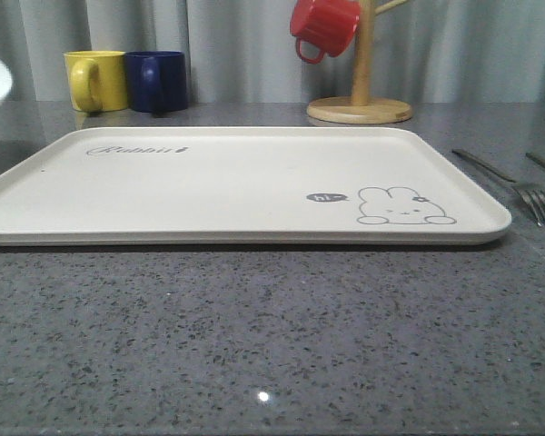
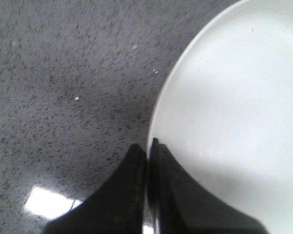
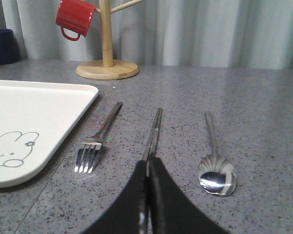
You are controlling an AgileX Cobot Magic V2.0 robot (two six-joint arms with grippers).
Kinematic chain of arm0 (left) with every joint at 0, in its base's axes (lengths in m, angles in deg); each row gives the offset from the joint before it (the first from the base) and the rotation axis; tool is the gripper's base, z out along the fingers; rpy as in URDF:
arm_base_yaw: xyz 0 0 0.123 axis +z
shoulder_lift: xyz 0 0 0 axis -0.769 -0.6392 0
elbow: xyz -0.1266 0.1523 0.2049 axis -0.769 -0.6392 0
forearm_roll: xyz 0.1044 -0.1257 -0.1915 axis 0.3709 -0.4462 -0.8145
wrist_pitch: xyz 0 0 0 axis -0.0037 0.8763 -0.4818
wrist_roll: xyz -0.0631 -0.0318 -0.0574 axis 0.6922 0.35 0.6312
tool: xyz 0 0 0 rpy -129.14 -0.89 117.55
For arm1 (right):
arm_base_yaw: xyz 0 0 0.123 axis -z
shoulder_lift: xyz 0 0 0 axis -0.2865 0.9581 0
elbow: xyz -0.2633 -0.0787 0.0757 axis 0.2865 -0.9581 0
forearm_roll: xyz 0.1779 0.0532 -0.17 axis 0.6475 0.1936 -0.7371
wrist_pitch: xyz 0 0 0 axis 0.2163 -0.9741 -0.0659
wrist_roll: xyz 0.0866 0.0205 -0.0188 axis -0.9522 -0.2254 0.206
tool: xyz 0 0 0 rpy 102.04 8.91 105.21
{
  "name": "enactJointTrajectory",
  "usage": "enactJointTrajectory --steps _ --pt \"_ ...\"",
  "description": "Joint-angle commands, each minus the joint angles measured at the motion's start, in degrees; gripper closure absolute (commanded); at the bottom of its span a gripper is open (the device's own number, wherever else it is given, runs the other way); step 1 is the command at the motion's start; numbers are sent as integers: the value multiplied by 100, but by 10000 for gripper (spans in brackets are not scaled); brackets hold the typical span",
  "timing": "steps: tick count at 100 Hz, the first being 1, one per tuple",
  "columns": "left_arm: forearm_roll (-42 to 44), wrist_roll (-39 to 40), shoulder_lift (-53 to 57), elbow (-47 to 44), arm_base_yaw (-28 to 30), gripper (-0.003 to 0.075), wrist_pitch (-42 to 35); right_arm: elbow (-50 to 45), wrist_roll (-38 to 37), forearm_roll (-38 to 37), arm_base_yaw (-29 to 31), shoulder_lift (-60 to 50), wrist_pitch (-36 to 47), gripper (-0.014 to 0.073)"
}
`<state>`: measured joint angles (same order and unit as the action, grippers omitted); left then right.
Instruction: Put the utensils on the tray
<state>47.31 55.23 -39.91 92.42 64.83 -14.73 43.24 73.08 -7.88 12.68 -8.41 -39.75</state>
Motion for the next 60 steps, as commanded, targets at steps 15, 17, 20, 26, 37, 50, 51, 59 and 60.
enactJointTrajectory --steps 15,17,20,26,37,50,51,59,60 --pt "-846 -516 263 193 -801 739 -343 3 43 -34 4 -89 439 654" --pt "-871 -516 221 193 -908 739 -343 3 43 -34 4 -89 439 654" --pt "-872 -516 166 193 -1049 739 -343 3 43 -34 4 -89 439 654" --pt "-882 -516 -2 193 -1349 739 -343 3 43 -34 4 -89 439 654" --pt "-909 -516 -353 193 -1747 739 -343 3 43 -34 4 -89 439 654" --pt "-999 -516 -792 193 -2051 739 -389 3 43 -34 4 -89 439 654" --pt "-999 -516 -812 193 -2062 739 -389 3 43 -34 4 -89 439 654" --pt "-1066 -516 -1011 193 -2164 739 -422 3 43 -34 4 -89 439 654" --pt "-1066 -516 -1024 193 -2162 739 -423 3 43 -34 4 -89 439 654"
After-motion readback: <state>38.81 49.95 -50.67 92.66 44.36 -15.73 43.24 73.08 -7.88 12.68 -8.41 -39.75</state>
